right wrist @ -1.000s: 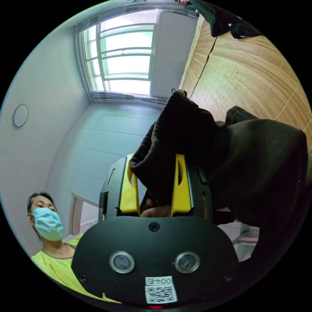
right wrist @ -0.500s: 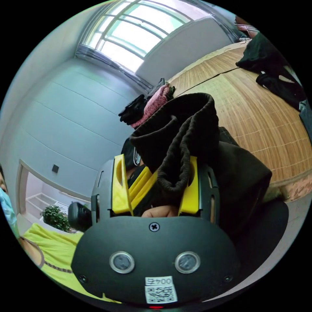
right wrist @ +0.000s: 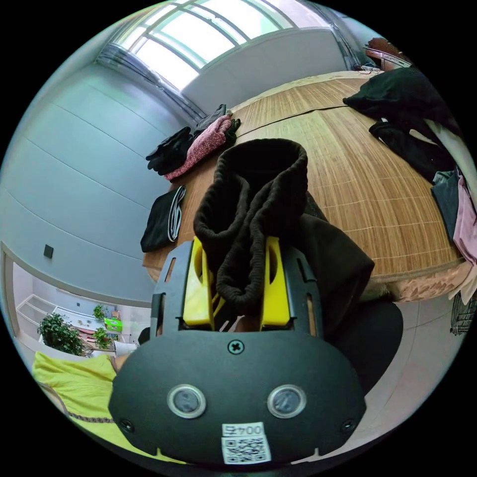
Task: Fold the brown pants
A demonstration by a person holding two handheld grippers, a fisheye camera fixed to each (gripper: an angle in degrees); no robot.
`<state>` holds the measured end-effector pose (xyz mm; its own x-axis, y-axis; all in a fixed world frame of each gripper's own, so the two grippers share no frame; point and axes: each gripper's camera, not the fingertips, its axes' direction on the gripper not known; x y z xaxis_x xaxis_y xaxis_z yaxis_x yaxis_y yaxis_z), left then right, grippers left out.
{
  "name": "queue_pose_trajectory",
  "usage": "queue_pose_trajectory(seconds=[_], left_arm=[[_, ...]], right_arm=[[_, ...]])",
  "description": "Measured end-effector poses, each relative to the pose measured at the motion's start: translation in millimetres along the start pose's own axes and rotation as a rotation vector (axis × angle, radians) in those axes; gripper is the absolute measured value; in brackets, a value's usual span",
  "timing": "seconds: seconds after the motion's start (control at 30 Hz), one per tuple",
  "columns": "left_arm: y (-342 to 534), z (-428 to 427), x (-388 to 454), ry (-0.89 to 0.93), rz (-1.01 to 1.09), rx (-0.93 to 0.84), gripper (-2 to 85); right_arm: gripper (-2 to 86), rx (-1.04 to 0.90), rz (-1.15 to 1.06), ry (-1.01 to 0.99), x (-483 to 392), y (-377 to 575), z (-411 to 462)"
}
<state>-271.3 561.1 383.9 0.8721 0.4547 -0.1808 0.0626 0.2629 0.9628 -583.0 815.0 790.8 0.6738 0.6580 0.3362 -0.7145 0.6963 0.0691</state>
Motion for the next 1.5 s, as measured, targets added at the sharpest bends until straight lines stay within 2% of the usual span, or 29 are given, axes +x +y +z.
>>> queue_pose_trajectory(seconds=[0.17, 0.4, 0.53, 0.67, 0.83, 1.03, 1.3, 1.5], left_arm=[[-2.8, -16.4, -3.2, 0.003, -0.004, 0.064, 1.4], [12.3, -60.4, -7.5, -0.017, 0.036, 0.233, 1.4], [40.7, -84.6, -37.7, -0.05, -0.084, 0.216, 3.1], [76.7, -89.4, -75.5, -0.048, -0.171, 0.139, 11.9], [85.0, -101.8, -93.9, 0.003, -0.19, 0.169, 16.0], [74.6, -114.7, -112.2, 0.084, -0.238, 0.258, 16.4], [62.8, -89.2, -140.0, 0.044, -0.259, 0.182, 15.5], [34.5, -58.0, -171.1, 0.016, -0.311, 0.054, 14.5]], right_arm=[[14.5, 0.013, 0.002, -0.038, -10.2, 14.2, -17.6], [12.2, 0.16, 0.079, -0.131, -17.5, 42.4, -69.6], [11.8, 0.277, 0.017, -0.159, -46.1, 50.1, -124.5], [11.5, 0.418, -0.094, -0.203, -112.3, 46.6, -217.8], [11.2, 0.526, -0.219, -0.182, -211.8, 59.2, -308.6], [11.2, 0.722, -0.331, -0.151, -326.3, 107.0, -413.0], [11.1, 0.952, -0.397, -0.048, -454.2, 177.5, -524.9], [11.2, 1.024, -0.477, 0.04, -523.2, 230.0, -573.8]])
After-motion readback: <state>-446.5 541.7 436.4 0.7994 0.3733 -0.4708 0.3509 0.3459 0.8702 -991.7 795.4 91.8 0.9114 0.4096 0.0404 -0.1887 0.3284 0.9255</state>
